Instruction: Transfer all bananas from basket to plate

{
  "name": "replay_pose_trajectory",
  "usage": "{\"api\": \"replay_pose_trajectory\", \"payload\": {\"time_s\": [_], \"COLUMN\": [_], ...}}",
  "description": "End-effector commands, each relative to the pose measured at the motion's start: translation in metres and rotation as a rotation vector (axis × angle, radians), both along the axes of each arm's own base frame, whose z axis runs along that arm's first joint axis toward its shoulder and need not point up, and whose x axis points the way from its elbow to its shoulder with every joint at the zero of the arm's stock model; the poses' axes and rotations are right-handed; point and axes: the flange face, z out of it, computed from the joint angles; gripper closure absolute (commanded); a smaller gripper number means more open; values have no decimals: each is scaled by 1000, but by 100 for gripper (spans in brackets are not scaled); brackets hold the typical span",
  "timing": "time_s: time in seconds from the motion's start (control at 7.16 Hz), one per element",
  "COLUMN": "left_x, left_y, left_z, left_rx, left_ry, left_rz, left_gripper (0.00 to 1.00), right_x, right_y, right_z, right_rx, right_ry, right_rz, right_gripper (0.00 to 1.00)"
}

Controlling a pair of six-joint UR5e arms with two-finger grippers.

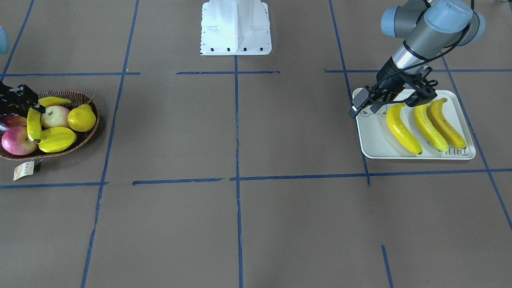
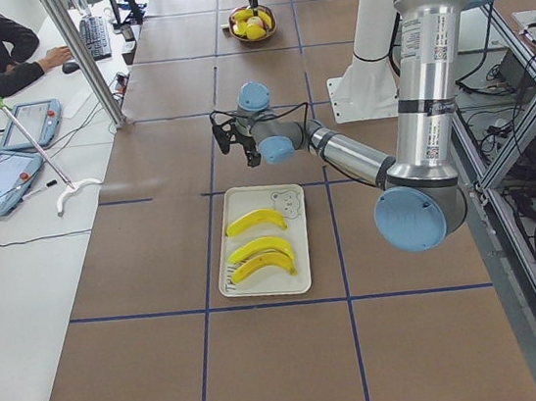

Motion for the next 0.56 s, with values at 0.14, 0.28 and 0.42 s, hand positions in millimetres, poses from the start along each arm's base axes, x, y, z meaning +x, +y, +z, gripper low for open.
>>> {"api": "replay_pose_trajectory", "payload": {"time_s": [0.14, 0.28, 0.42], "left_x": [3, 3, 3], "left_y": [2, 2, 2], "left_z": [-1, -1, -1], "left_rx": [-11, -11, -11], "left_ry": [4, 4, 4], "left_rz": [0, 0, 0], "left_gripper": [0, 0, 0], "right_x": [13, 26, 49], "right_y": [-6, -7, -8], "right_z": [-13, -16, -24], "right_rx": [7, -3, -7], "right_ry": [-40, -68, -104], "right_rz": [13, 21, 46], "right_gripper": [100, 100, 100]}}
